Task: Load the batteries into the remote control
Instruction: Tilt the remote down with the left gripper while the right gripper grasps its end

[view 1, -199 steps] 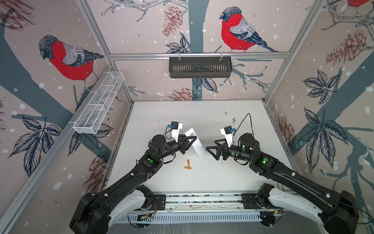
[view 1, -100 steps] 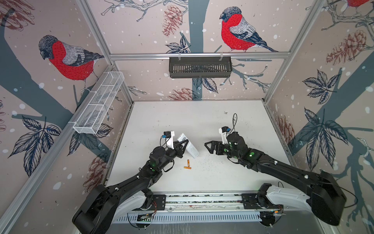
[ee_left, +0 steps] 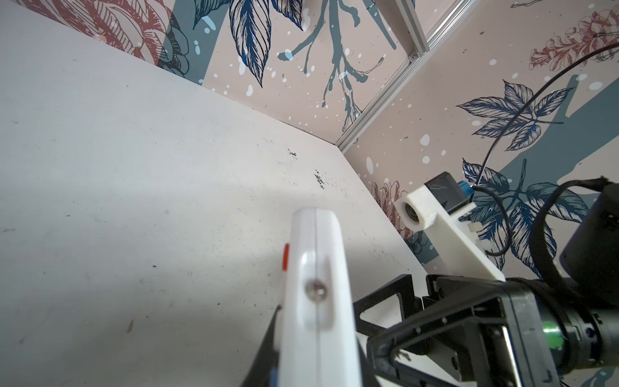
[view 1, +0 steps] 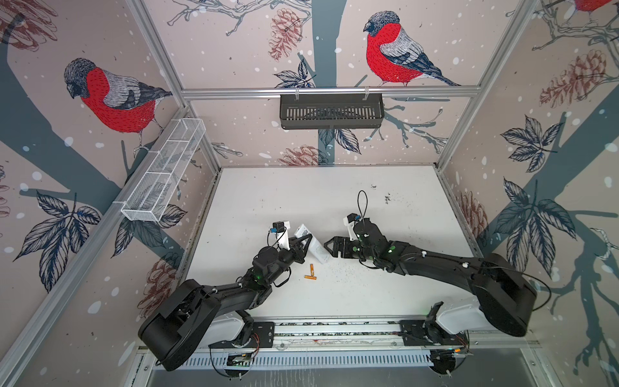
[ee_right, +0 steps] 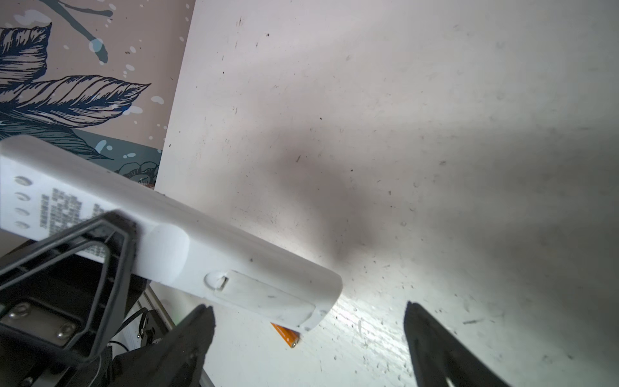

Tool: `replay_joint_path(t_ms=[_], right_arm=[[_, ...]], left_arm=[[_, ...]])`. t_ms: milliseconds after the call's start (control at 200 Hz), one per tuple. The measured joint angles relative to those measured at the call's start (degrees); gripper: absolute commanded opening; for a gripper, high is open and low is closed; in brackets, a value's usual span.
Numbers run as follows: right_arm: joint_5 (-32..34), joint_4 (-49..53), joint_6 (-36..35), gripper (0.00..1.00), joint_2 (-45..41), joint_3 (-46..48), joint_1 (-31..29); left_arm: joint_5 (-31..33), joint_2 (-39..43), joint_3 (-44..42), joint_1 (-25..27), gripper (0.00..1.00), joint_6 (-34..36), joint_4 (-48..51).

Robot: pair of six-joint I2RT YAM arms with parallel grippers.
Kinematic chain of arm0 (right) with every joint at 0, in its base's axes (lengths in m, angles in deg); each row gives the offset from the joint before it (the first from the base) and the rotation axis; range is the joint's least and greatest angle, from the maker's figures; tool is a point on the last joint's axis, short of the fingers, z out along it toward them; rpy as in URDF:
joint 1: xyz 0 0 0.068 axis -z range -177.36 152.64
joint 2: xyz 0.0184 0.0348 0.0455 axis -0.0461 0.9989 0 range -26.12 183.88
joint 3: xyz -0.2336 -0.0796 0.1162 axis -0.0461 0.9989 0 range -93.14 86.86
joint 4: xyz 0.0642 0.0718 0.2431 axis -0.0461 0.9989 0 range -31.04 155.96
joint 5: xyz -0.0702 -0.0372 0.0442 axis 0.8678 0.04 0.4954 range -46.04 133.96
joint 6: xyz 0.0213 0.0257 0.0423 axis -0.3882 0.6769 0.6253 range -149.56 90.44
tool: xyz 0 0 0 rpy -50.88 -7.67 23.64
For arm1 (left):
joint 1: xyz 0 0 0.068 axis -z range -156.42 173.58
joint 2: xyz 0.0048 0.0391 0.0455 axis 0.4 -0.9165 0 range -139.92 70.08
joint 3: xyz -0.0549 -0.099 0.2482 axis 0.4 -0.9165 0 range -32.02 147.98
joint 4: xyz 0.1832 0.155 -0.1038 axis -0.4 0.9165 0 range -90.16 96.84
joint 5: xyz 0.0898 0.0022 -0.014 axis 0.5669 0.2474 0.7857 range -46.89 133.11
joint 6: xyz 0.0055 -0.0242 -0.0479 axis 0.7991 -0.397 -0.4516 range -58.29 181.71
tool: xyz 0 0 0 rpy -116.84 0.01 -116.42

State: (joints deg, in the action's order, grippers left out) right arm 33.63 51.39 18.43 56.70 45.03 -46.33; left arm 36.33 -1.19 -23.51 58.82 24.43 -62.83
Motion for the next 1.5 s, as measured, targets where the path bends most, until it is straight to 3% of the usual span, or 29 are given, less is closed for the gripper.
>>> replay_joint_path(t_ms=[460,1501], right_arm=[[-1.6,-3.98,2.97,0.8,6.78,-1.86,-1.36],[-3.65,-11.52,7.85,0.82,17.25,-5.14,-2.54]], left_arm=[[4.48,-6.93,-3.34,0.52,0.0,-1.49,-9.05],[11.26,-9.42,-4.96,1.36,0.0,-3.85,-12.48]])
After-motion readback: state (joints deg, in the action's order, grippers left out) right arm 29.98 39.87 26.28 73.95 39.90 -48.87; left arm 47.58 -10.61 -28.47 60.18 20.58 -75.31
